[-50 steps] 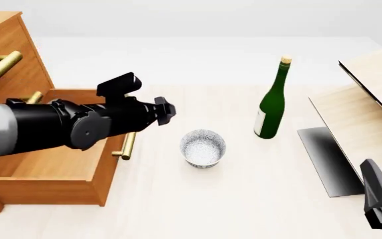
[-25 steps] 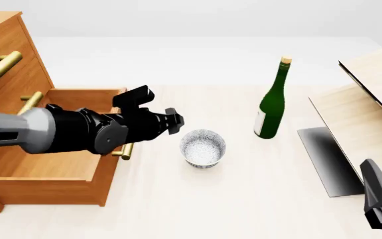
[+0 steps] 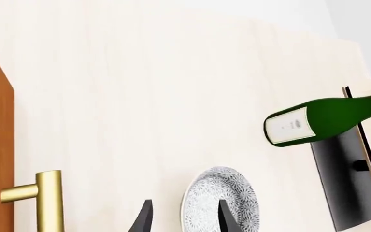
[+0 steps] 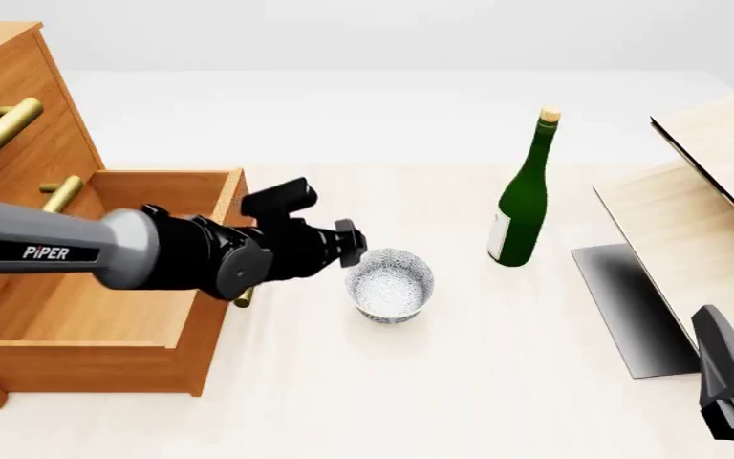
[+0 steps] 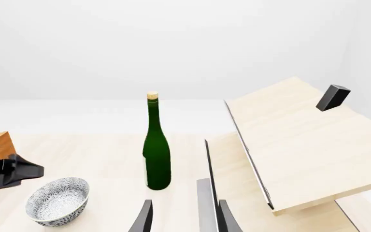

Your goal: Put the bowl in the bottom drawer of the cabinet and close it.

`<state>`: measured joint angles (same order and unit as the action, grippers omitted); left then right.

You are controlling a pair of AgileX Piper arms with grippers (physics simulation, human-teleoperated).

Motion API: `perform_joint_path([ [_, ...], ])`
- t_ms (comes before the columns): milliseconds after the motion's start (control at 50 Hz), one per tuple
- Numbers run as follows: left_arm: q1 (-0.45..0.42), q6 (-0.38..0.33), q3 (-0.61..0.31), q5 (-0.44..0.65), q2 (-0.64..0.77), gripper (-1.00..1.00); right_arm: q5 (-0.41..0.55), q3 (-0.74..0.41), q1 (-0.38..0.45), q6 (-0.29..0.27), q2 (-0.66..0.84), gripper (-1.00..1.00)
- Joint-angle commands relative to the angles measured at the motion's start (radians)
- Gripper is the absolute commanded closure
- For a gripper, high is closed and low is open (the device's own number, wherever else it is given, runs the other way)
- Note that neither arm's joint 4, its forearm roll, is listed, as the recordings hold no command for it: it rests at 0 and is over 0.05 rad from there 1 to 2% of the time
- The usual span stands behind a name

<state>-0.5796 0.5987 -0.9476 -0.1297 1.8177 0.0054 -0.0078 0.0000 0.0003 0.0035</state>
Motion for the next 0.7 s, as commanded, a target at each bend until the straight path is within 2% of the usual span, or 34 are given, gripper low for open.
perform_joint_path([
  [20, 0.027, 0.005, 0.041, -0.017, -0.012, -1.0, 0.0, 0.0, 0.0, 0.0, 0.0, -1.0],
  [240, -0.003, 0.018, 0.044, -0.036, 0.02, -1.0, 0.0, 0.0, 0.0, 0.0, 0.0, -1.0],
  [700, -0.003, 0.031, 0.038, -0.066, 0.078, -1.0, 0.0, 0.0, 0.0, 0.0, 0.0, -1.0],
])
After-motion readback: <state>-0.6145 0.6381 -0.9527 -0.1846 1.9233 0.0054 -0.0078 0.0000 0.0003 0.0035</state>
